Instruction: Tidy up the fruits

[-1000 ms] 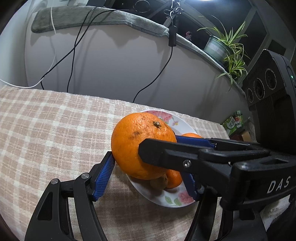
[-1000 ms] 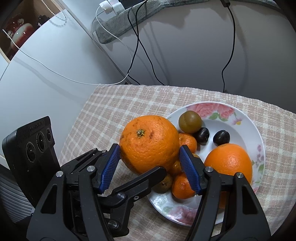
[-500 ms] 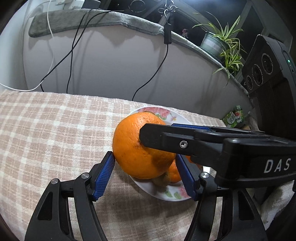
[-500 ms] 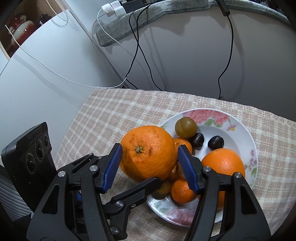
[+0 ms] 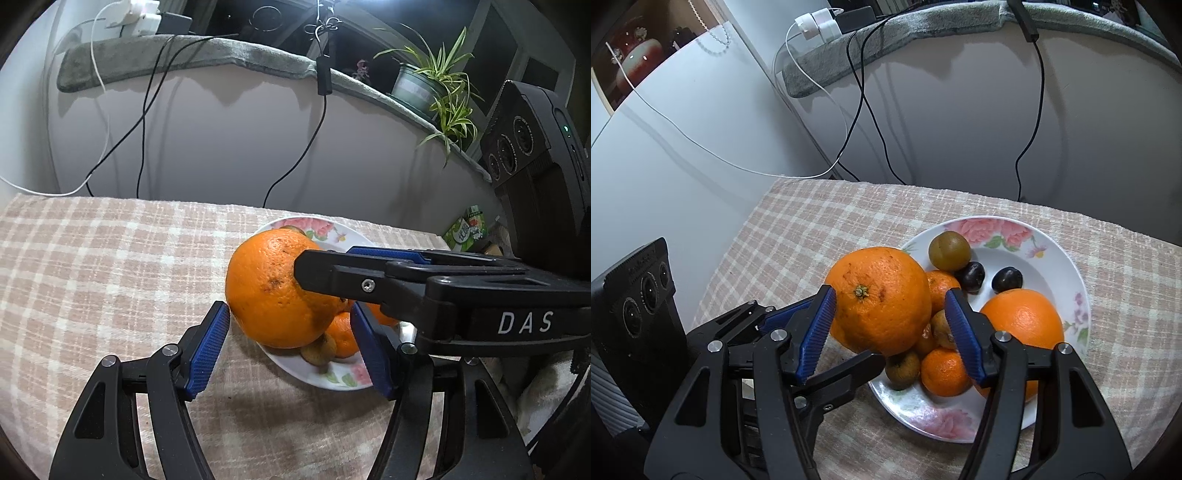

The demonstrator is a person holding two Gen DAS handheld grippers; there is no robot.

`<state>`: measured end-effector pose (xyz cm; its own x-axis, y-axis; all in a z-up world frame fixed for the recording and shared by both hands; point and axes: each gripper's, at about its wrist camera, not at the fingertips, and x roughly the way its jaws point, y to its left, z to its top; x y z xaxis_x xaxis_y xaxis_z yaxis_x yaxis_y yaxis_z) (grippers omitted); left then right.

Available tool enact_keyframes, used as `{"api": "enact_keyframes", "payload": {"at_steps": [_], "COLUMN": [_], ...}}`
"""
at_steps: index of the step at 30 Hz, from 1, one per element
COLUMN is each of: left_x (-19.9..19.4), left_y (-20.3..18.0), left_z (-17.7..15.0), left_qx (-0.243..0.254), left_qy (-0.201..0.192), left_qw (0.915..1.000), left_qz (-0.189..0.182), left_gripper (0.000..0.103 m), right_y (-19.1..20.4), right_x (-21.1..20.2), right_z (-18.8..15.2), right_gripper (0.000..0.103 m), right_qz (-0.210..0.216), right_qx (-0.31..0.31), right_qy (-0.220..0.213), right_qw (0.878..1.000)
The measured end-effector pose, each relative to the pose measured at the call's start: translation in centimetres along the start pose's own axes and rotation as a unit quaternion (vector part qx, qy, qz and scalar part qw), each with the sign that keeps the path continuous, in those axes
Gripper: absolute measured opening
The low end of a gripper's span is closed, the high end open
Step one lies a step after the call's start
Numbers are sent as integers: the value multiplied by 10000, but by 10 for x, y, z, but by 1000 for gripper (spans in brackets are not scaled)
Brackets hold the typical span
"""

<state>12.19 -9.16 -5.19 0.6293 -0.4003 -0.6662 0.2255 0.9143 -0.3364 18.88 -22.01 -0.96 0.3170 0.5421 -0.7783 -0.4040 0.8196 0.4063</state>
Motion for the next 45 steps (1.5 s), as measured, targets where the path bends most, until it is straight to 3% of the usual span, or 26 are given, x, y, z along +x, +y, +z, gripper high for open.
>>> {"api": "enact_keyframes", "payload": {"at_steps": [18, 25, 29, 34, 38, 45], "left_x": [-17, -24, -29, -33, -37, -41], "left_y": [-12, -16, -17, -21, -25, -30], "left_z": [-3, -5, -4, -4, -5, -6], "left_qx": [177, 199, 190, 225, 274, 326], "left_qy": [-91, -129, -167, -190, -203, -240], "left_qw": [9997, 9995, 9993, 9990, 9986, 9979], "left_qz": [166, 225, 259, 324, 416, 515], "left_gripper": [69, 70, 71, 73, 74, 74], "right_y": [-12, -17, -19, -19, -18, -17], "right_x": [-32, -54, -67, -78, -83, -87], "right_z": [-19, -28, -36, -47, -58, -69], "right_gripper": [65, 75, 86, 87, 98, 98], "right_qz": [-150, -351, -517, -850, -1085, -1291], "right_qx": [83, 87, 107, 45, -21, -101], "right_qy": [-381, -721, -958, -1117, -1228, -1248], "right_qw": [9991, 9967, 9940, 9901, 9865, 9837]}}
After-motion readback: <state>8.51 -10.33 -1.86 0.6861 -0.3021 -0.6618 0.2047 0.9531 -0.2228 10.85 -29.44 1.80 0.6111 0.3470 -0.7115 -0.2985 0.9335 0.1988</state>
